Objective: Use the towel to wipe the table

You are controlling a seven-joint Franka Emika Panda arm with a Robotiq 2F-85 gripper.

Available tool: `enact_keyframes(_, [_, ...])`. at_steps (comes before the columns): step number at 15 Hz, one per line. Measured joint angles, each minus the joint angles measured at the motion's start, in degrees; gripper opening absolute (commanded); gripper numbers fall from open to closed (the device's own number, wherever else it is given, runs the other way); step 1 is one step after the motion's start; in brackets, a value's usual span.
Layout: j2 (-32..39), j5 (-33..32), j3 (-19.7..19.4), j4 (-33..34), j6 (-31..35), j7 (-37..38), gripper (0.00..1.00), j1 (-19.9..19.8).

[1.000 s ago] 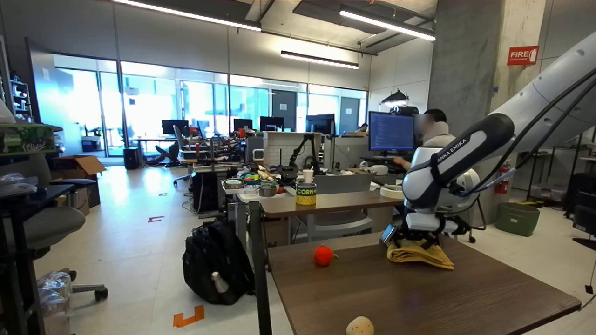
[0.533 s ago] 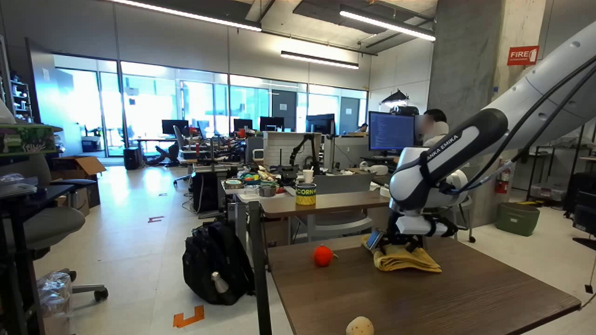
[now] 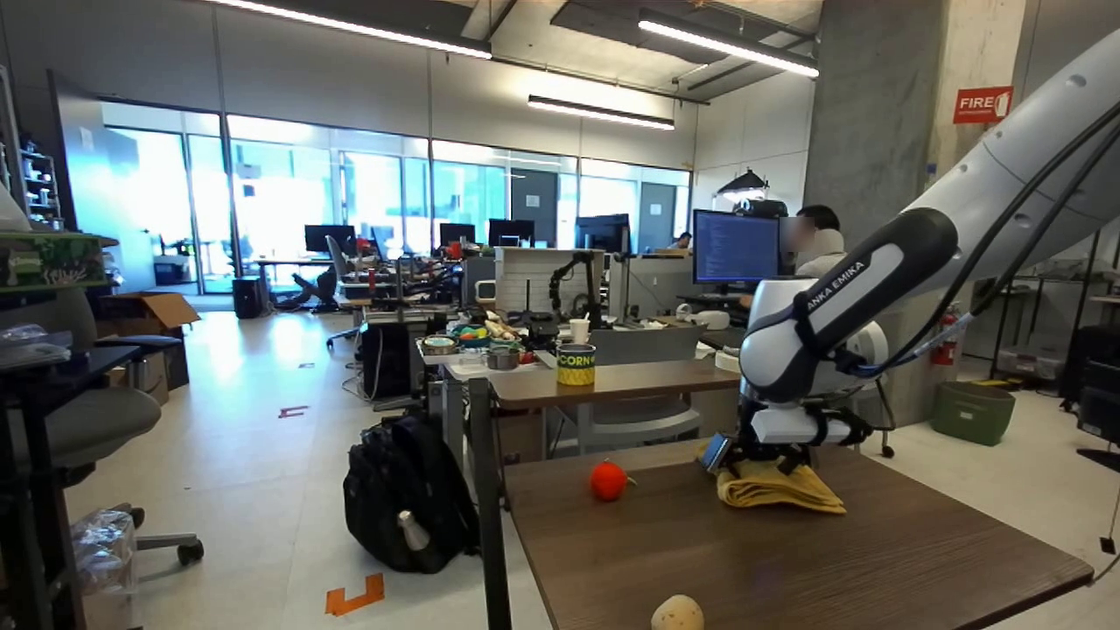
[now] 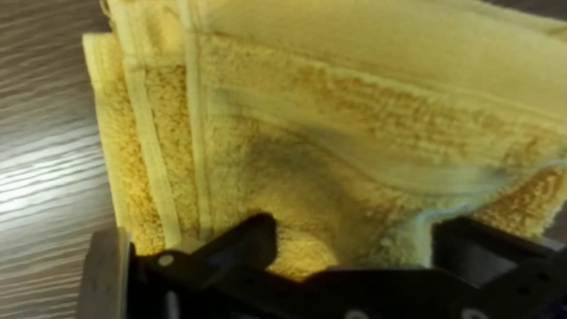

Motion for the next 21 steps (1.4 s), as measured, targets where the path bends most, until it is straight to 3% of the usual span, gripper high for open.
enact_keyframes(6, [1.7,0.1,-5.3,3.1,-3.8,8.9,1.00,-4.6])
enact_keyframes(11, [0.9,-0.1,-3.5,2.2,-5.1,3.4,1.00,-5.1])
enact_keyframes(21, [-11.7,-5.6,1.6,-24.7,13.6,-13.0,1.00,3.7])
